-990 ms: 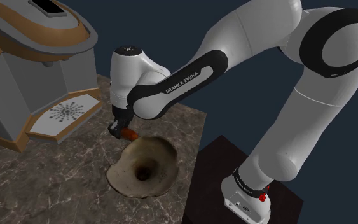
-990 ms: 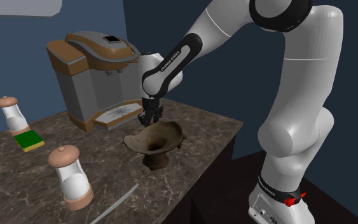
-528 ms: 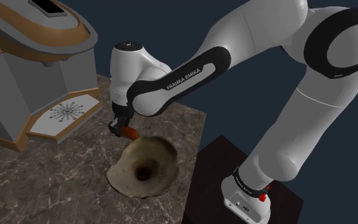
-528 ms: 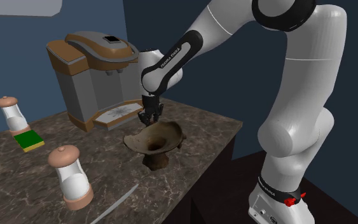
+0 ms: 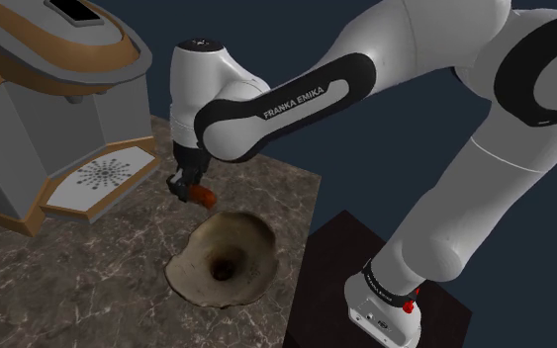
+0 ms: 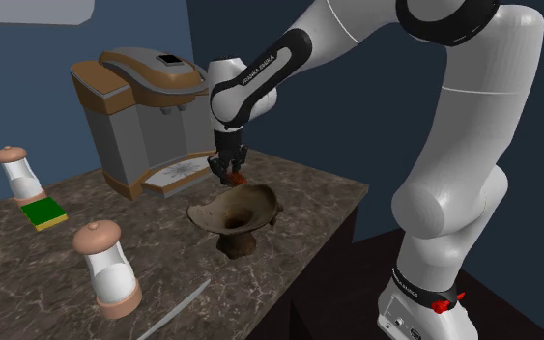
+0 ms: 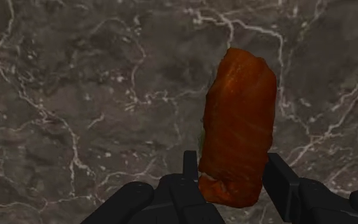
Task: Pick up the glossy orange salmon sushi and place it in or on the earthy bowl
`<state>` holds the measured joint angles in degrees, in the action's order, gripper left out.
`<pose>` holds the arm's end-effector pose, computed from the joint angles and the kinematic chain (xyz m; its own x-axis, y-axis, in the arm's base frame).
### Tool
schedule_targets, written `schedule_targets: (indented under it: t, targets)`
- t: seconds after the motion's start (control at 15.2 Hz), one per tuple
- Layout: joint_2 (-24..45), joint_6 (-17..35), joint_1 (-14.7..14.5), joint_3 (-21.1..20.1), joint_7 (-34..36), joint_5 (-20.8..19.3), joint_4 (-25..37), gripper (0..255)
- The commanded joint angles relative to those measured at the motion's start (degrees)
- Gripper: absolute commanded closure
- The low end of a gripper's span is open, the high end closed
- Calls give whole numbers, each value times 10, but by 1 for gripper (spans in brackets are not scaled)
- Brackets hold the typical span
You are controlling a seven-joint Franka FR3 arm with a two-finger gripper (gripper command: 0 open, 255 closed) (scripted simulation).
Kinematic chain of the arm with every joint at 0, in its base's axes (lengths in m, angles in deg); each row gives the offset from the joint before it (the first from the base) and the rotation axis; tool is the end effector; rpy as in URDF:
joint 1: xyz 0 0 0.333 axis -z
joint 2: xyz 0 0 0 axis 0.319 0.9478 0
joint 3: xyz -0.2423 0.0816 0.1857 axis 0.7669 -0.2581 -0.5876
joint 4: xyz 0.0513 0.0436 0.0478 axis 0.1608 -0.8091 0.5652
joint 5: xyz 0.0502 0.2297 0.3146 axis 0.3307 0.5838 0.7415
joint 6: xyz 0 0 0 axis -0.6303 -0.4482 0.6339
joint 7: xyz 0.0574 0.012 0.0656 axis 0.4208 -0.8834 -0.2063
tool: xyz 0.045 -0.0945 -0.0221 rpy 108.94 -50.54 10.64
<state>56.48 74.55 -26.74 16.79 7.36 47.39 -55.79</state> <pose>0.4415 0.3139 0.3704 0.8752 0.4779 0.0756 0.4773 -0.8783 0.0264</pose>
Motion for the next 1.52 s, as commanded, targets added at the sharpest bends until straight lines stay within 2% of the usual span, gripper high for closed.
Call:
schedule_targets:
  t: [0.0,1.45]
  targets:
    - [-11,-15,1,0,-7,8,5,255]
    - [-77,-180,4,6,-39,48,113,255]
